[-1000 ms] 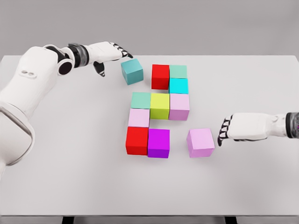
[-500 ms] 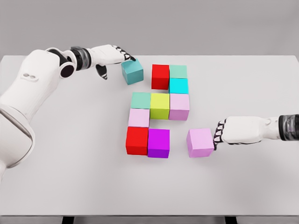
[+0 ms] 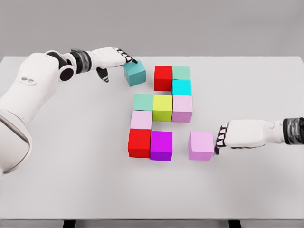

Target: Assemble the squares on the desktop into the number 2

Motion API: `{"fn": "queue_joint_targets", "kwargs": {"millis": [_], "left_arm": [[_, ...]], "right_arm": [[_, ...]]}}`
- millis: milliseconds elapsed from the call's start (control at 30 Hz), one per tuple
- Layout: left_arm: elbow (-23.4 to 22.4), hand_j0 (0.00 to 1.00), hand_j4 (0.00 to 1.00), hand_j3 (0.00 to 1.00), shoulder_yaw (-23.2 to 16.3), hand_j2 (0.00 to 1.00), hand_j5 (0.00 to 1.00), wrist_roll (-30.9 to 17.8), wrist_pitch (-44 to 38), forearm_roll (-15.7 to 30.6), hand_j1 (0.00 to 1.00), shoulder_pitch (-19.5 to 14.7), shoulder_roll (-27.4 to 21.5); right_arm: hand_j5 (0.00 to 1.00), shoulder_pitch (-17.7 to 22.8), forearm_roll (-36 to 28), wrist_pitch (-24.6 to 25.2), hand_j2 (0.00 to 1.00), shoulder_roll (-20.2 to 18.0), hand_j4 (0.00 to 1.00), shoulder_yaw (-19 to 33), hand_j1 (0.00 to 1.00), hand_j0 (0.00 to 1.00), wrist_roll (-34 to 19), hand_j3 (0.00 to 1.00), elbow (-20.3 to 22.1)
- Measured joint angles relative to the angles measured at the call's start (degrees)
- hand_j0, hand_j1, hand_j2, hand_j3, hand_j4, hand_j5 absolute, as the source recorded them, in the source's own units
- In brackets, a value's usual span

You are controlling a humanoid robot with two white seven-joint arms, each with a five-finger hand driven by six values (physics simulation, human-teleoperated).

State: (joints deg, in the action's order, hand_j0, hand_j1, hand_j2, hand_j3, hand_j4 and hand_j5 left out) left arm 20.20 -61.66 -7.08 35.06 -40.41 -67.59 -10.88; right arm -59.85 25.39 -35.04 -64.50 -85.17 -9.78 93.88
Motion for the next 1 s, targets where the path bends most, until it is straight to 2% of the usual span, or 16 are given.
{"fn": "queue_joint_targets", "kwargs": {"millis": [233, 633, 1000], "left_arm": [[-0.91, 1.00, 1.00, 1.00, 1.53, 1.00, 1.00, -0.01, 0.00, -0.33, 1.00, -0.79, -0.18], [-4.00, 1.00, 1.00, 1.00, 1.62, 1.00, 1.00, -0.03, 0.00, -1.28, 1.00, -2.37, 4.58], [-4.30, 1.00, 1.00, 1.00, 1.63, 1.00, 1.00, -0.07, 0.00, -1.92, 1.00, -2.29, 5.79]], "right_arm": [[0.61, 0.00, -0.06, 0.00, 0.61, 0.30, 0.61, 0.19, 0.61, 0.61, 0.08, 0.61, -1.79], [0.61, -0.09, -0.37, 0.00, 0.61, 0.63, 0.61, 0.37, 0.61, 0.61, 0.01, 0.61, -1.56], [0.61, -0.09, -0.37, 0.00, 0.61, 1.78, 0.61, 0.38, 0.61, 0.61, -0.14, 0.61, -1.47]]}}
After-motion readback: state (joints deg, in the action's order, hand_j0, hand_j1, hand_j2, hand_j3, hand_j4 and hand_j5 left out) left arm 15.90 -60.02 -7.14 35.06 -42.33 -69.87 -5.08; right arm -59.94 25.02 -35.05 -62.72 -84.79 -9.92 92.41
